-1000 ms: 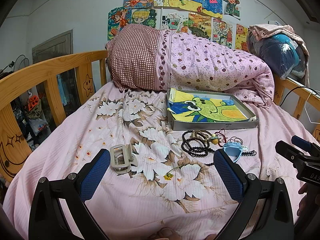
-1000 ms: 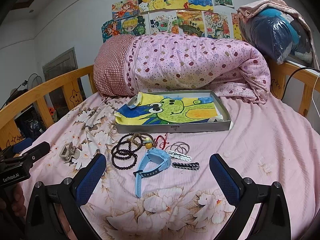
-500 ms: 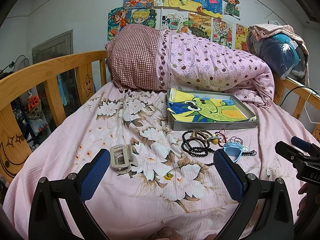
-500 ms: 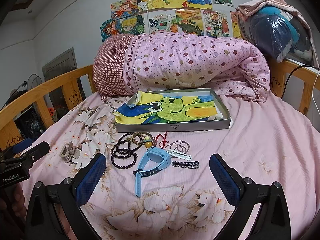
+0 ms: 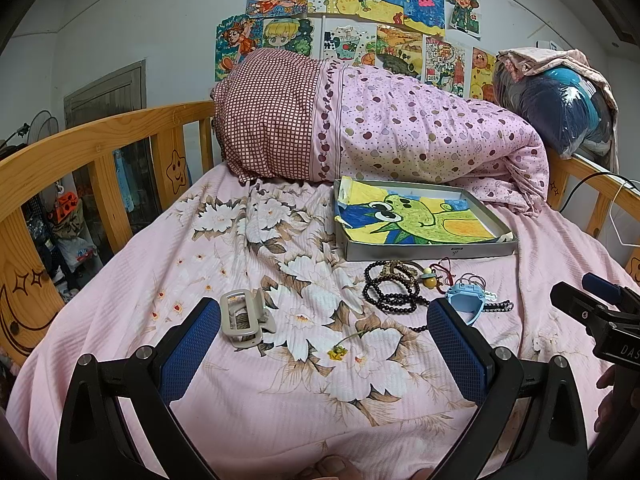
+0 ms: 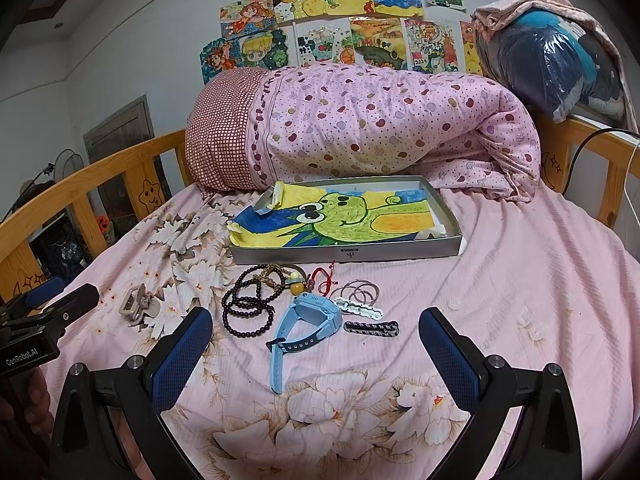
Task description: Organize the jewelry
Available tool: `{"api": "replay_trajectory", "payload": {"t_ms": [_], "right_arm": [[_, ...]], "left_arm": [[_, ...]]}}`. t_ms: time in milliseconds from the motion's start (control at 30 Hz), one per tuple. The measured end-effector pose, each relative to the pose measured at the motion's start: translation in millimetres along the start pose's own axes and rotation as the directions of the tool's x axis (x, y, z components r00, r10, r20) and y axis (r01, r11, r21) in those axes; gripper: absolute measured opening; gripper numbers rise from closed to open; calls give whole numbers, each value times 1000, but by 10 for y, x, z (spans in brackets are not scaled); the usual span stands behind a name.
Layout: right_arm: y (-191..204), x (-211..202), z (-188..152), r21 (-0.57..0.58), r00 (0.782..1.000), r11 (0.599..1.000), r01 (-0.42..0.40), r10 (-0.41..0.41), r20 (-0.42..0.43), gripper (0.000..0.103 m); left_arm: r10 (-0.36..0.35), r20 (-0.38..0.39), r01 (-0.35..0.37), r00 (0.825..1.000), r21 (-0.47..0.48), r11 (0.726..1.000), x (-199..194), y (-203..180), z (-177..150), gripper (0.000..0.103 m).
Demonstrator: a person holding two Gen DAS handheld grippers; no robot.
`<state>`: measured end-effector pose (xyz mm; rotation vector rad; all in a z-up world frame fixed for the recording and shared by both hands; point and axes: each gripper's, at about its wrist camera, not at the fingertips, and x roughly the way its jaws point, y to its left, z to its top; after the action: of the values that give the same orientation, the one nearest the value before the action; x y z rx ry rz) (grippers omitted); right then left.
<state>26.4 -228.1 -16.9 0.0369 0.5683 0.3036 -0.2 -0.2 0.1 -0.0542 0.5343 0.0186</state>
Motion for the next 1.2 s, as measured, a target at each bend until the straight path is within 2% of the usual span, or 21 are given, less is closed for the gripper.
{"api": "replay_trajectory", "payload": {"t_ms": [733, 933, 1067, 1200], "right_arm": [[1, 48, -8, 7, 1000, 1000, -13, 13, -19, 103], [62, 213, -117, 5, 995, 999, -38, 38, -94, 103], [44, 393, -123, 21, 987, 998, -64, 67, -149, 103], [-20, 647, -99, 57, 974, 995, -84, 94, -207, 103]], "left_arm": [[1, -3, -1, 1000, -1, 1000, 3, 1, 0, 101], [27, -23, -27, 999, -15, 1000, 24, -12, 1, 101], [46, -53, -48, 998, -33, 998, 112, 115, 0, 101], [99, -93, -104, 991, -55, 993, 288, 299, 4, 101]]}}
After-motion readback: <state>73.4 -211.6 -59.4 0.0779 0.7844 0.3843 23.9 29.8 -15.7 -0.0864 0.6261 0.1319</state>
